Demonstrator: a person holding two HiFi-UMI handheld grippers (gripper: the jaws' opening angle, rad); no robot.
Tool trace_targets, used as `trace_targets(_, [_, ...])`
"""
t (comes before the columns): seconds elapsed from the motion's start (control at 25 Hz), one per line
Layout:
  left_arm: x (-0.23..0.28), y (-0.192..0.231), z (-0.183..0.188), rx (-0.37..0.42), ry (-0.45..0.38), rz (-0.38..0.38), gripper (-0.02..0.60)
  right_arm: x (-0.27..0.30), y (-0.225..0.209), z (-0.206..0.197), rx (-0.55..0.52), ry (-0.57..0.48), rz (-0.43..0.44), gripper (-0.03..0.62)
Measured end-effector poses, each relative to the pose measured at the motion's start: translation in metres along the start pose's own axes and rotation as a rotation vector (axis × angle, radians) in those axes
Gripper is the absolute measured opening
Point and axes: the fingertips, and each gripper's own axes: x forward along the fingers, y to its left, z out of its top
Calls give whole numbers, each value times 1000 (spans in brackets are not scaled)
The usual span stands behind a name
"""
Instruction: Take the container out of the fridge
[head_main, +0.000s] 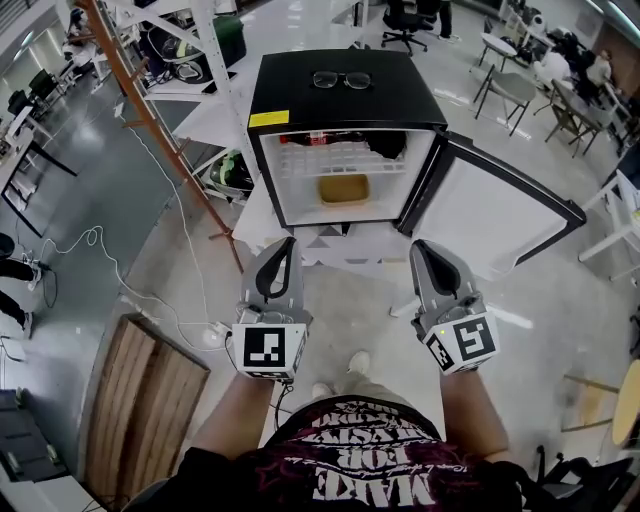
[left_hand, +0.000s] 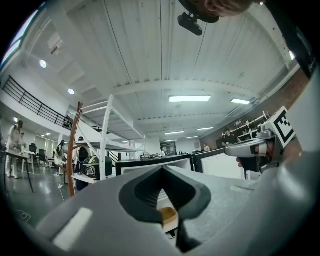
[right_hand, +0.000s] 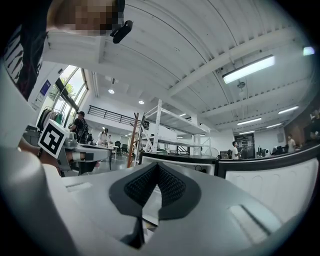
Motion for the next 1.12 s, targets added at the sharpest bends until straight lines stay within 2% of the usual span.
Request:
trace_targets(0.56, [52,1,-3,9,-1,-3,0,34,-37,-2,5,-10,7,25])
trace_targets(1.12, [93,-3,2,8,13,43,0,64,-76,-1,17,-32,77,25])
